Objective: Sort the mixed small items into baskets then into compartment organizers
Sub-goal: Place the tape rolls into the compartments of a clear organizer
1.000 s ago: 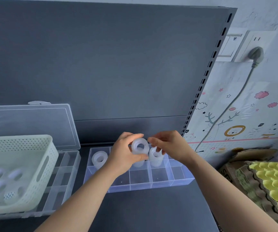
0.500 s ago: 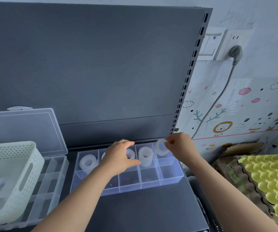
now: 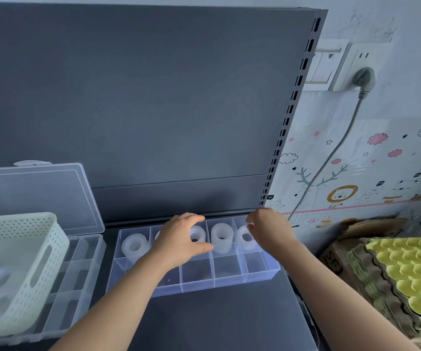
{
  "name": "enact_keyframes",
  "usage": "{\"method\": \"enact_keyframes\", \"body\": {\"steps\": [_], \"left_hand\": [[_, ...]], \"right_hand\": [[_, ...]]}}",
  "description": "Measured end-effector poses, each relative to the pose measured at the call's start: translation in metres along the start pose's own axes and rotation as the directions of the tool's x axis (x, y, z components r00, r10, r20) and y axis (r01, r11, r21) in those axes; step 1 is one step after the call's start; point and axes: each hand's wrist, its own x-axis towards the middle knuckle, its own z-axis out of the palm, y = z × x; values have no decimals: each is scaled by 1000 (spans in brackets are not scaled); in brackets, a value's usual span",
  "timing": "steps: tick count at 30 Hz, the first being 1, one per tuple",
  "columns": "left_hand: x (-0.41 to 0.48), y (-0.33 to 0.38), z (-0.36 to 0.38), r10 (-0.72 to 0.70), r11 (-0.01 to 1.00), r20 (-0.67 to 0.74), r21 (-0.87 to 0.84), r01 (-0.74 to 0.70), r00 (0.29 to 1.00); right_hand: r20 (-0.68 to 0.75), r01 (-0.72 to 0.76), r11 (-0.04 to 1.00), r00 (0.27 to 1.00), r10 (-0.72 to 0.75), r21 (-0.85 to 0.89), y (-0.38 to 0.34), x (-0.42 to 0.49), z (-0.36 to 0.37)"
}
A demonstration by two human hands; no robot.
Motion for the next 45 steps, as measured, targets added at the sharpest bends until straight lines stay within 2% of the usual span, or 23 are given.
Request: {"method": "enact_keyframes", "body": {"steps": [4, 7, 9, 12, 16, 19, 23, 27, 30, 34, 37, 39, 41, 43, 45], "left_hand": [[-10, -6, -11, 56, 996, -65, 67, -51, 996], [-32, -14, -36, 102, 988, -167, 132, -80, 981], [-55, -24, -60, 117, 984, -231, 157, -82, 966], [-97, -48, -102, 73, 993, -323, 114, -37, 944], [-150, -100, -163, -57, 994, -400, 64, 90, 915], [-179, -147, -201, -191, 972, -337, 67, 226, 922], [-190, -202, -224, -393, 910, -134, 90, 406, 910], [-177, -225, -224, -349, 930, 15, 130, 344, 937], [-170, -232, -222, -285, 955, 68, 105, 277, 956], [-172, -246, -227, -256, 967, -24, 4, 256, 967], [-179, -253, -236, -234, 958, -103, -191, 212, 967], [-182, -257, -242, -252, 885, -88, -424, 193, 964], [-184, -257, -246, -273, 747, -24, -636, 196, 962], [-182, -255, -248, -270, 657, 26, -726, 204, 963], [-177, -250, -252, -291, 636, 54, -735, 235, 955]], "right_hand": [[-117, 72, 992, 991, -60, 102, -14, -7, -13], [-196, 206, 959, 966, -168, 193, -44, -17, -22], [-200, 278, 928, 952, -232, 248, -71, -23, -28], [-199, 367, 883, 926, -319, 292, -117, -30, -36], [-204, 458, 802, 889, -410, 382, -188, -35, -43], [-173, 493, 737, 865, -471, 463, -241, -38, -44], [-131, 524, 683, 831, -540, 510, -303, -37, -40], [-37, 512, 678, 811, -584, 528, -345, -33, -31], [100, 486, 713, 787, -608, 505, -362, -32, -28], [327, 450, 795, 741, -587, 407, -372, -34, -27], [426, 448, 833, 717, -551, 324, -376, -36, -24], [466, 436, 845, 705, -535, 310, -378, -37, -23], [486, 430, 847, 694, -532, 314, -380, -36, -22], [484, 426, 845, 693, -535, 324, -382, -36, -22], [463, 407, 839, 702, -540, 362, -381, -36, -23]]}}
